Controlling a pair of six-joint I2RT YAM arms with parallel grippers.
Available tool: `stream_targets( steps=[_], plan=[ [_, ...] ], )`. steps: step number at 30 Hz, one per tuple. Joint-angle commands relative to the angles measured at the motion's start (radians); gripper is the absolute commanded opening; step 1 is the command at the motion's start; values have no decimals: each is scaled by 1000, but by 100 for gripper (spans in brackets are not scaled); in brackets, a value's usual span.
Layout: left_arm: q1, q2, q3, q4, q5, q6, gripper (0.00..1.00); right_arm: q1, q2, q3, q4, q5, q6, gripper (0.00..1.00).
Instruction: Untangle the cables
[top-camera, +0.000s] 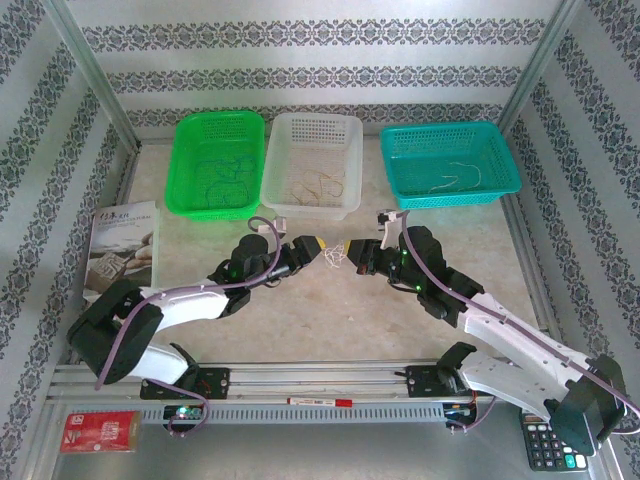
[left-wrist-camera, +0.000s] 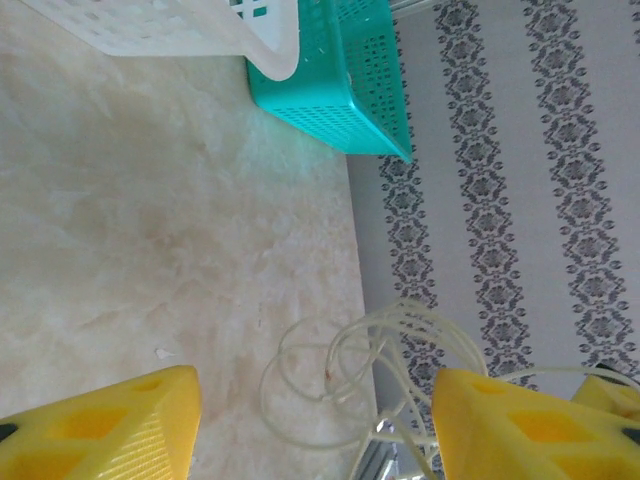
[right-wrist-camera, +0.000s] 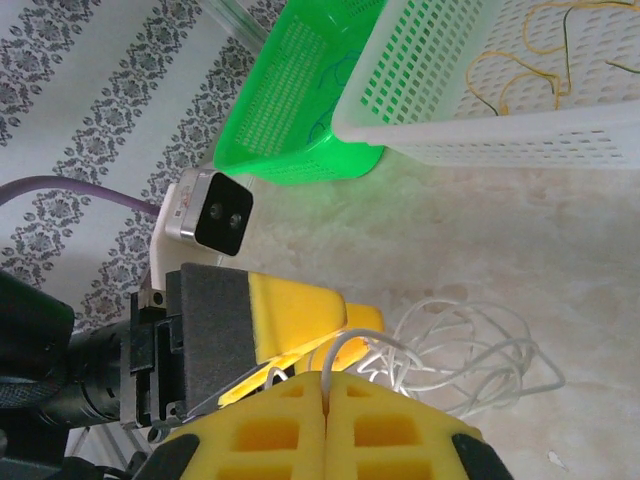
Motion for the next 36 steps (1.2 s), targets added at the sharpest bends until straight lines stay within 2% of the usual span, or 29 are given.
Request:
stream_targets(
  steps=[1,9,13,17,27,32,36],
  plan=[
    [4,28,11,153,25,-57,62,-5,-5,-15,45,-14,8,0],
    [-21,70,7,218,27,-79,58,-8,10,-18,56,-14,11,0],
    [-28,81,8,236,28,-82,52,-8,16,-19,61,-14,13,0],
    [-30,86,10,247,28,-85,40,-12,20,-22,63,-12,14,0],
    [-33,61,-6,254,22,-82,0,-36,-7,-56,60,1,16,0],
    [-4,-36,1,162,19,-40,0,-62,-36,-129,50,43,33,0],
    [43,-197,78,-84,28,68,0,-86,-36,-224,50,66,59,0]
  ],
)
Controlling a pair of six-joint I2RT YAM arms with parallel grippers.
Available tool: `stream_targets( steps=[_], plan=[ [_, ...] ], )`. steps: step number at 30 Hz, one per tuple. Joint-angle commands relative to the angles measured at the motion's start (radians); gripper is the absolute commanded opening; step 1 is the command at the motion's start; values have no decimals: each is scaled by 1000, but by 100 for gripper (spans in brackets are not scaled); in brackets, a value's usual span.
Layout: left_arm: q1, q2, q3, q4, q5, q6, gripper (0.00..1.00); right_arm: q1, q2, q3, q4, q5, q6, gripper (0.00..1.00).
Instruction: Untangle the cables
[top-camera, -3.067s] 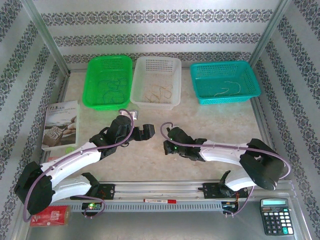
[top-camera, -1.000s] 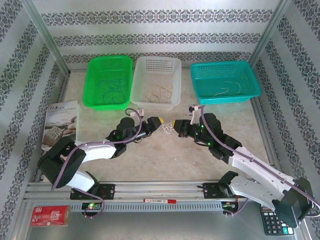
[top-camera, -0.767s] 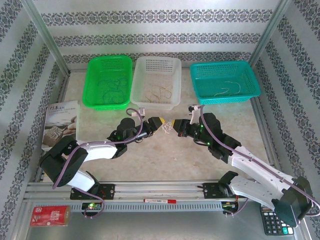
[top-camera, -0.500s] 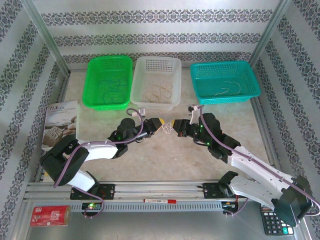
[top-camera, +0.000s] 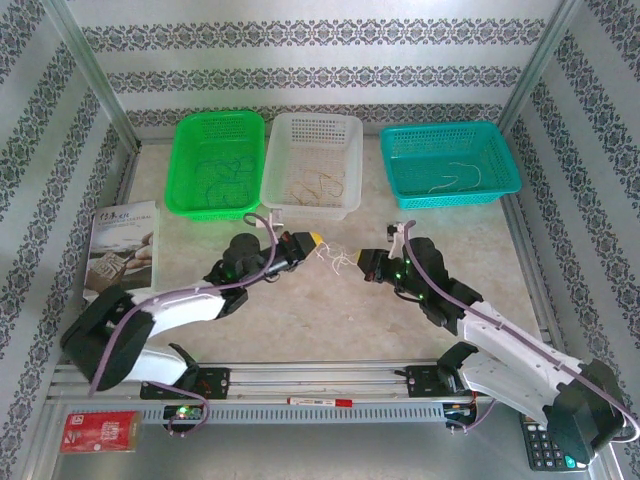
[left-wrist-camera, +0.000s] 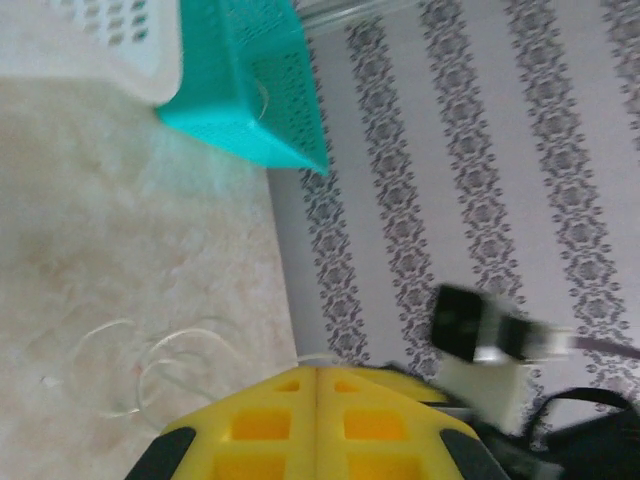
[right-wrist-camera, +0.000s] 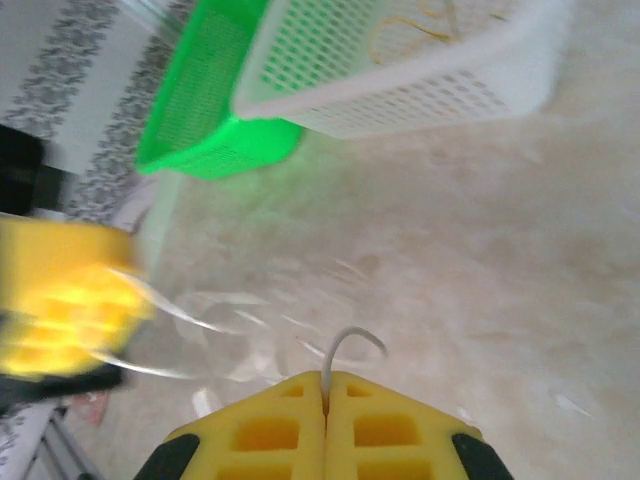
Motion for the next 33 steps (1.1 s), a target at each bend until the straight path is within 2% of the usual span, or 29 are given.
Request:
stream_targets(
  steps=[1,4,6,17,21,29,33],
  plan=[
    [35,-136,102,-223,9,146,0,-12,6,-75,9,40,30,0],
    [50,-219,213,-414,18,253,0,-10,41,-145,32,42,41,0],
    [58,-240,274,-475,34,293,0,-4,62,-174,58,47,52,0],
    [115,-258,474,-598,80,358,0,27,146,-213,68,120,57,0],
    [193,-294,542,-690,87,389,0,20,147,-217,60,137,59,0],
    [388,-351,747,-952,64,550,0,-6,158,-229,48,146,59,0],
    [417,-358,746,-962,86,553,0,-15,143,-230,55,134,60,0]
  ],
)
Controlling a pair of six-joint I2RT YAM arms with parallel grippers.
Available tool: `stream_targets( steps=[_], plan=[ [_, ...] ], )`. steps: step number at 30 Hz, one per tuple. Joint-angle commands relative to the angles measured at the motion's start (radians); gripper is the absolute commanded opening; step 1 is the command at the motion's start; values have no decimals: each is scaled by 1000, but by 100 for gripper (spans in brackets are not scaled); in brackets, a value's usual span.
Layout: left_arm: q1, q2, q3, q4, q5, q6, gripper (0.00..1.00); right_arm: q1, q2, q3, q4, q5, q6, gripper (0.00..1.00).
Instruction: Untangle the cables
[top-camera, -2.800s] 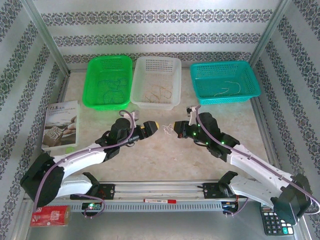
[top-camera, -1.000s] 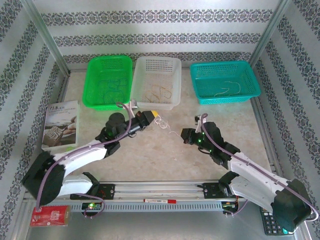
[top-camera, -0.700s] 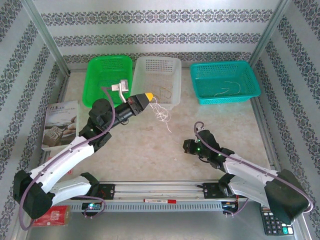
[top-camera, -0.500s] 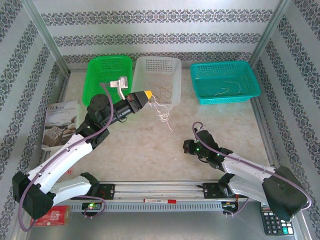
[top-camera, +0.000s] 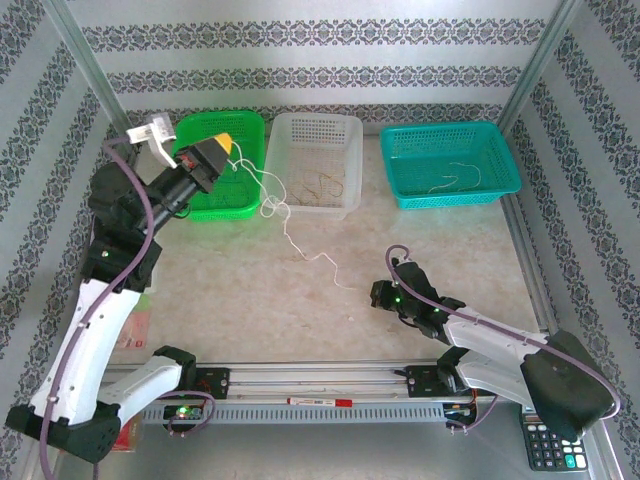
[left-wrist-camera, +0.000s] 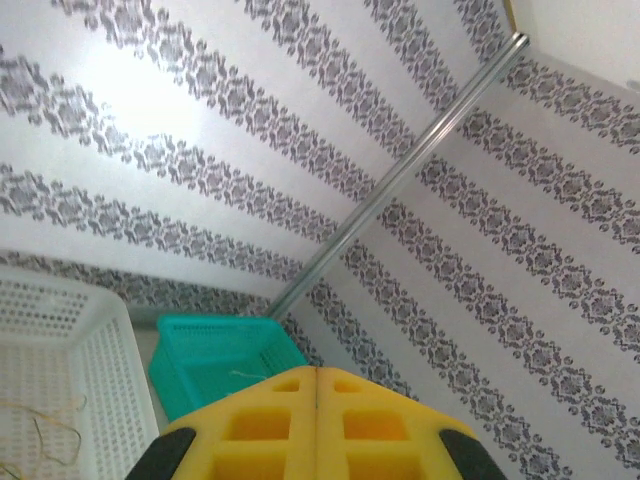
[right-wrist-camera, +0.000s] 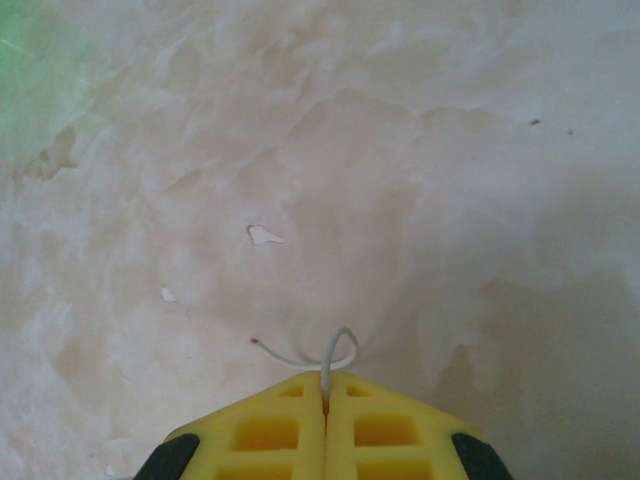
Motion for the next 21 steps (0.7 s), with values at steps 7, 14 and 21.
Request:
stream_targets(
  steps=[7,14,21],
  plan=[
    [51,-62,-142,-82,-28,44,0,-86,-56,23,-59,10,-11,0],
    [93,-100,-213,-130,-68,89,0,-194,-110,36,-116,5,-9,0],
    [96,-57,-186,8,123,33,0,-192,-98,60,-43,-124,-73,0]
  ],
)
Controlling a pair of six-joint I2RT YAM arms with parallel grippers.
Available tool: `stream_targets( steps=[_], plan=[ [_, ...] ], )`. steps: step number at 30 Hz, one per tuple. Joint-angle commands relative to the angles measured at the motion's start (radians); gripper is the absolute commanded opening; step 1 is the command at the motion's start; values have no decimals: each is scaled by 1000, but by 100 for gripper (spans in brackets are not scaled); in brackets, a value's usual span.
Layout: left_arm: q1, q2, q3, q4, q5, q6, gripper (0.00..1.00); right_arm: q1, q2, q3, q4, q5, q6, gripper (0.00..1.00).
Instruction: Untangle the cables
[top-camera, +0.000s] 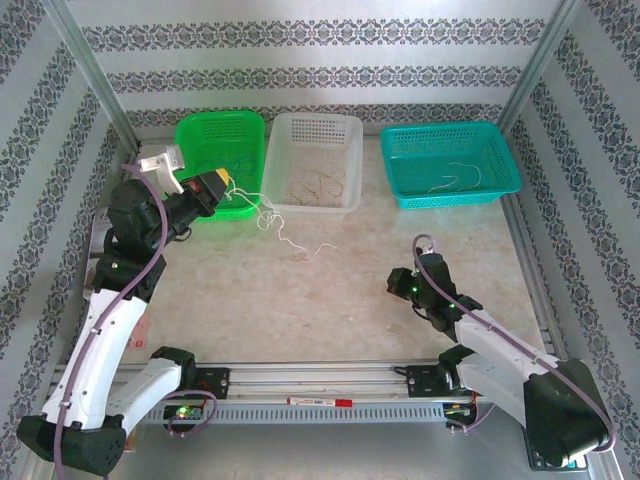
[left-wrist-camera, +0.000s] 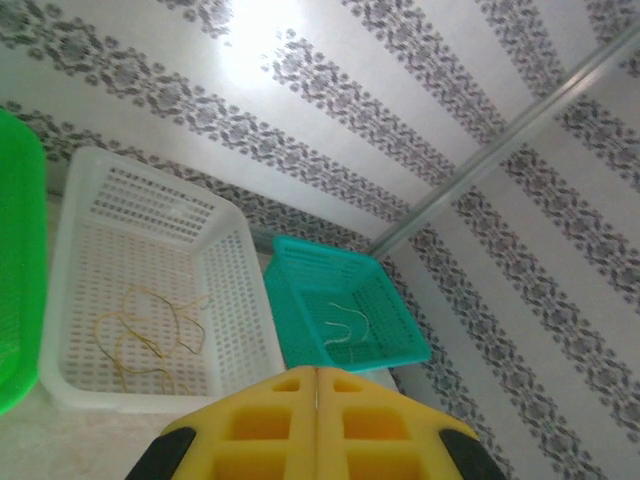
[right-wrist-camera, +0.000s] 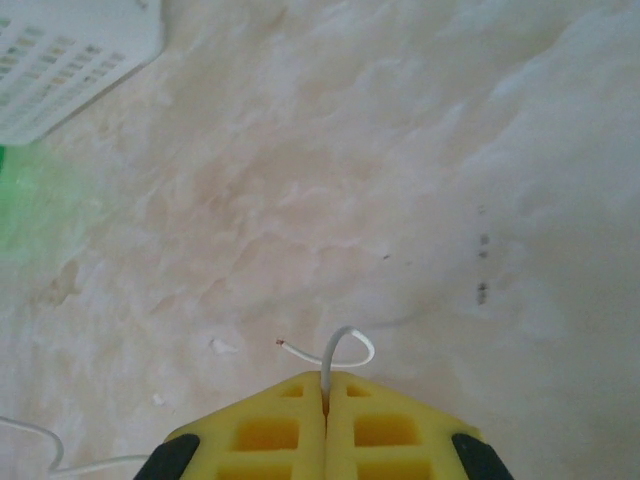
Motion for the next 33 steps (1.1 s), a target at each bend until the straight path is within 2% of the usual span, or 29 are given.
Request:
stream_targets(
  steps=[1,4,8,12,17,22,33],
  plan=[
    [12,23,42,116,132,-37,0,29,21,50,30,-74,-68,0],
    [12,53,57,208,229,-124,0,62,39,65,36,-98,-104,10],
    [7,85,80,321,313,-247,0,103,28,84,48,-117,-135,32],
    [-17,102,106,363,336,-299,0,137,-14,130,42,-125,-160,50],
    [-48,107,123,366,327,-306,0,183,-65,182,60,-123,-206,63],
    [-68,105,129,364,303,-307,0,233,-50,256,103,-128,-257,69],
    [-148,114,91,391,226,-300,0,314,-12,437,177,-144,-256,72]
  ],
)
